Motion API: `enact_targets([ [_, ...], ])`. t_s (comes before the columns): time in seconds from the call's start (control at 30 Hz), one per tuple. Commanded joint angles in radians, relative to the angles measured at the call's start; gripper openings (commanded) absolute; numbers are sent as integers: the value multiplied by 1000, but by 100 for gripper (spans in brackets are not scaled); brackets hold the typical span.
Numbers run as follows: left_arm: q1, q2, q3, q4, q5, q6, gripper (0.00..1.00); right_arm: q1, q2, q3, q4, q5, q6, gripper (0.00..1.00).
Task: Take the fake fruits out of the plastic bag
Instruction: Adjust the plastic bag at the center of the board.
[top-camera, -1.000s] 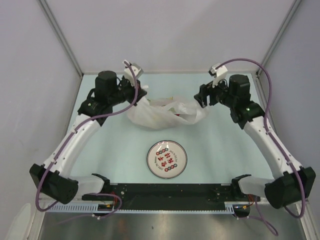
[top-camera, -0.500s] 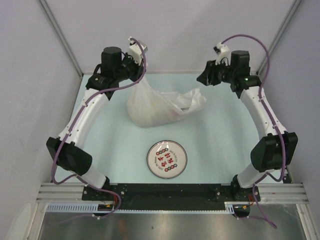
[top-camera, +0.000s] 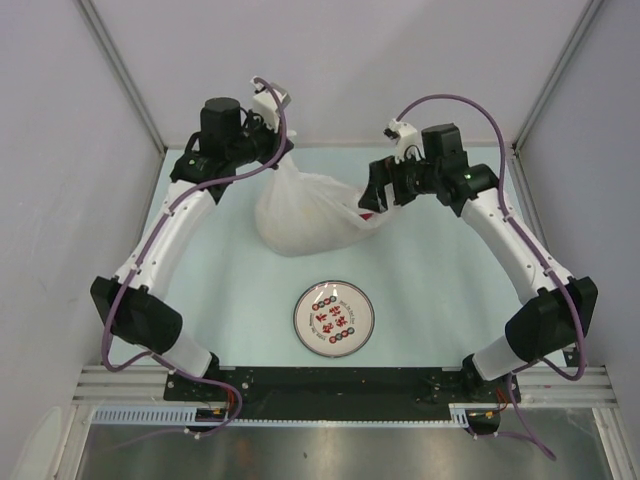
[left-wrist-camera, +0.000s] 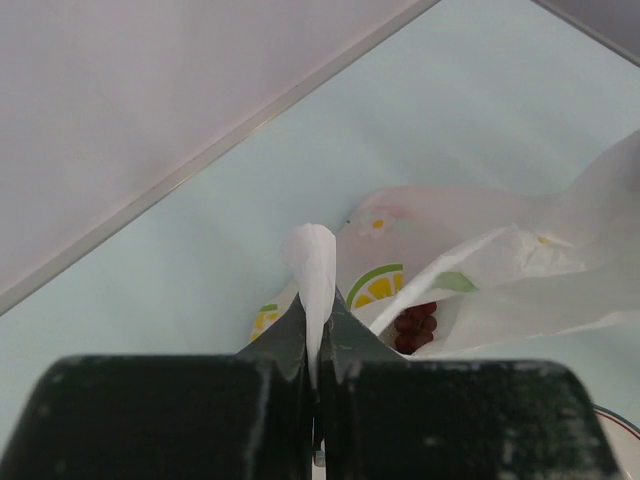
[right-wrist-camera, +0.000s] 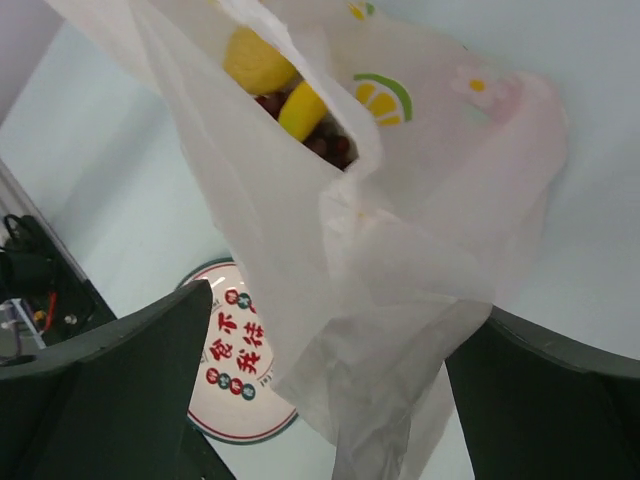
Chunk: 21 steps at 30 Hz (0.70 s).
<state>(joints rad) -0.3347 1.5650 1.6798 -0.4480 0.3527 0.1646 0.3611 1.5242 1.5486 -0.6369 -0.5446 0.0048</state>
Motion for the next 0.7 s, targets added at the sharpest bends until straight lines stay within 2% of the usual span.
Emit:
enact_targets([
  [0.0, 5, -52, -9, 38, 22, -25, 0, 6, -24, 2, -20, 213, -26, 93],
  [0.03, 6, -52, -11, 42, 22, -20, 0, 6, -18, 8, -18, 227, -37, 86],
  [0.07, 8, -49, -14, 46, 20, -20, 0, 3, -9, 18, -17, 236, -45, 66],
  [0.13, 16, -39, -12, 74, 12, -16, 0, -8, 30, 65, 12, 242, -55, 43],
  [0.17, 19, -17, -2, 83, 2, -16, 0, -17, 49, 97, 25, 248, -61, 5],
  [0.2, 28, -1, 7, 98, -4, -14, 0, -16, 104, 129, 54, 283, -66, 0],
  [0.3, 45, 105, 113, 117, -27, 21, 0, -30, 206, 302, 120, 328, -77, 0],
  [0.33, 52, 133, 153, 114, -32, 24, 0, -33, 281, 423, 134, 336, -72, 0],
  [0.43, 94, 271, 334, 120, 9, 6, 0, -56, 446, 614, 187, 374, -58, 0],
  [0.47, 102, 305, 441, 126, 9, 3, 0, -60, 480, 731, 201, 394, -46, 0],
  [0.5, 117, 340, 510, 120, 2, -2, 0, -76, 513, 783, 233, 432, -10, 0],
  [0.53, 123, 431, 678, 108, -9, -16, 0, -85, 574, 830, 249, 442, 12, 0],
  [0.57, 129, 467, 757, 91, -23, -20, 0, -90, 593, 919, 262, 445, 24, 0],
  [0.63, 131, 486, 827, 132, -44, 13, 0, -91, 616, 973, 321, 462, 15, 0],
  [0.67, 131, 469, 804, 170, -43, 21, 0, -87, 614, 988, 338, 469, 0, 0],
])
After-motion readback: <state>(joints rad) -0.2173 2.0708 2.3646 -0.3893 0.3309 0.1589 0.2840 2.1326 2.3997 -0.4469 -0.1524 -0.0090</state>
